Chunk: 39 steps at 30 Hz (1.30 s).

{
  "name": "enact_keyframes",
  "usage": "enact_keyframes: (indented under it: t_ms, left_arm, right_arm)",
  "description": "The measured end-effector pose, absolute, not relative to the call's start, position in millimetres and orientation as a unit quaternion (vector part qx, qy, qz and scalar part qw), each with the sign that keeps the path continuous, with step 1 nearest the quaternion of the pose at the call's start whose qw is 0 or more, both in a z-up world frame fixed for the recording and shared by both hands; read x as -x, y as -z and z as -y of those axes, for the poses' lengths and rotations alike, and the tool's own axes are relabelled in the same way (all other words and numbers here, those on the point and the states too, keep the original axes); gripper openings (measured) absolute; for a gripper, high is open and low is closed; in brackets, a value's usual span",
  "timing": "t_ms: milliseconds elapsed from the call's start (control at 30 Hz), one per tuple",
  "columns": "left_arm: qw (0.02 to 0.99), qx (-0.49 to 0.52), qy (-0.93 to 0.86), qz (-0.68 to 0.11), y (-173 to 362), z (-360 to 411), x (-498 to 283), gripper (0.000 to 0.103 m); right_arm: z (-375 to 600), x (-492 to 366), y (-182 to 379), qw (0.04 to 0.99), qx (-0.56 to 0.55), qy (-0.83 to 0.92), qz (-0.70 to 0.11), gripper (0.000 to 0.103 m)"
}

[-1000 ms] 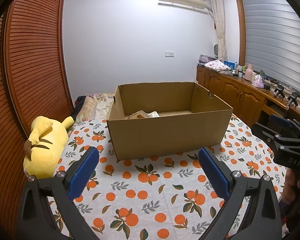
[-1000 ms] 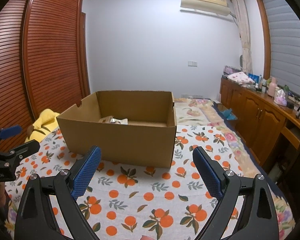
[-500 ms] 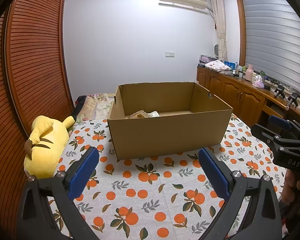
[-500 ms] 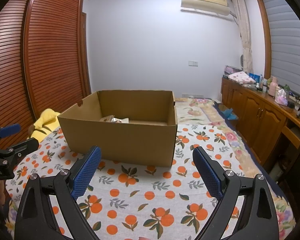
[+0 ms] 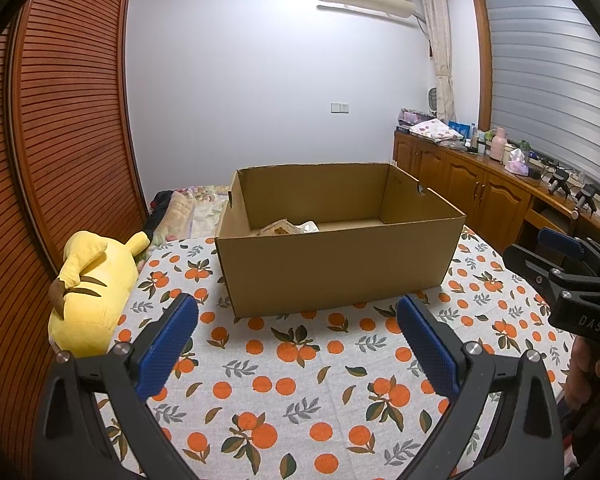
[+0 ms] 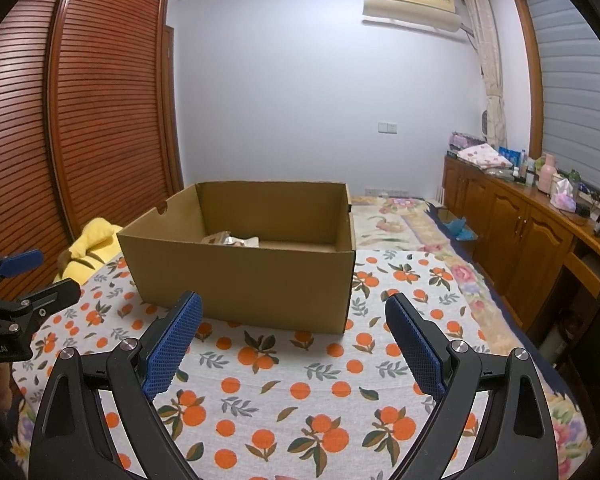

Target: Organize snacks

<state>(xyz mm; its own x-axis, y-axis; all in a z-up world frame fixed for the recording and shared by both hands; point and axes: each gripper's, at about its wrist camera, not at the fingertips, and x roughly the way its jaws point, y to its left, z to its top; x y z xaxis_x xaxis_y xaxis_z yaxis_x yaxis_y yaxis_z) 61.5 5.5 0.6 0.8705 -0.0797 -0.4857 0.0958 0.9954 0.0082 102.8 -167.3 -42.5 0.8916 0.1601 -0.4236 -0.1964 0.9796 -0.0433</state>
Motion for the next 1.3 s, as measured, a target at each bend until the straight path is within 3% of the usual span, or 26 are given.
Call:
enact_keyframes:
  t_ms: [1300]
  left_arm:
    - [0.968,-0.012,0.041,-0.249,-5.6,-8.2,-58.9,0.101]
  right_arm:
    - [163.7,-102.7,41.5,0.972,0.043,-0.093,-0.213,0.095]
